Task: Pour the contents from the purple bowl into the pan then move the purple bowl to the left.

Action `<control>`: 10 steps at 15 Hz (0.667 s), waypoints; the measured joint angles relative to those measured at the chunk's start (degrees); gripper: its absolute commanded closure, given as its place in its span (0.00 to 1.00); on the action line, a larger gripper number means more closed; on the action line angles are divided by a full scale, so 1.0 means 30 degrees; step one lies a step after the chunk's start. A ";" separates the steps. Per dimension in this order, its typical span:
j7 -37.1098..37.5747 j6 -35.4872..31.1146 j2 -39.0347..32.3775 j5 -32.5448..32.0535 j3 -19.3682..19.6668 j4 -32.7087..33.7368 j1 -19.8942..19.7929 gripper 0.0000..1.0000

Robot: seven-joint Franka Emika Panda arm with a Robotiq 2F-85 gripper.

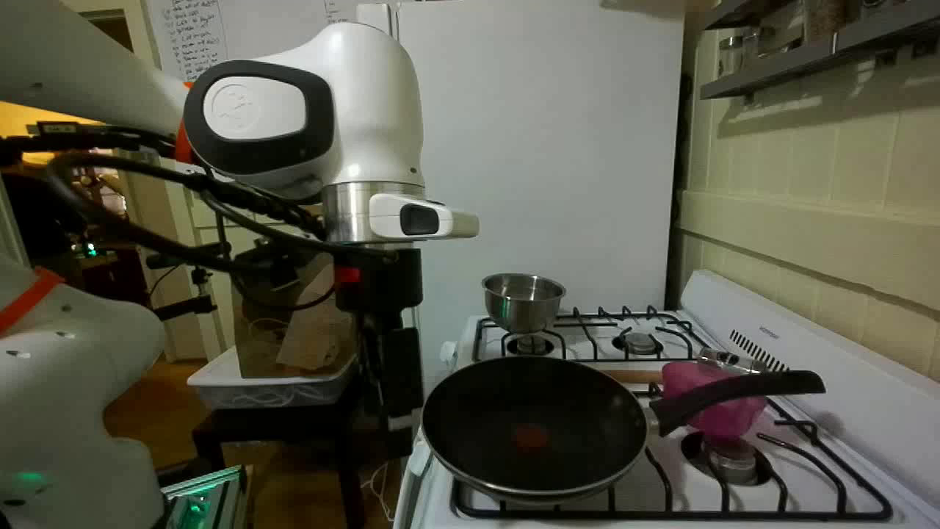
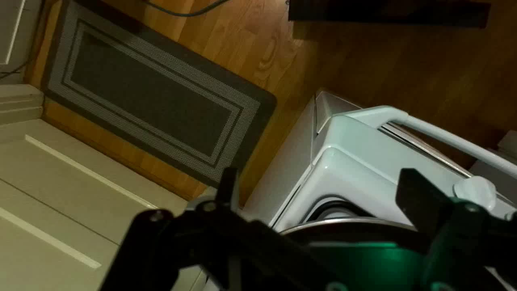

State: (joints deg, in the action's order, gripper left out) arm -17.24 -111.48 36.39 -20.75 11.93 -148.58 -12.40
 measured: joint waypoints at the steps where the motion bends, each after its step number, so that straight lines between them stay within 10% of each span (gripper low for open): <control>1: 0.0000 0.0000 -0.0002 0.0000 0.0000 0.0000 0.0000 0.00; 10: 0.0000 -0.0352 -0.0099 0.0002 0.0080 0.0123 0.0084 0.00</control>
State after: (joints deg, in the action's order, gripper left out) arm -17.24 -112.53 36.10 -20.75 12.17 -148.21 -12.15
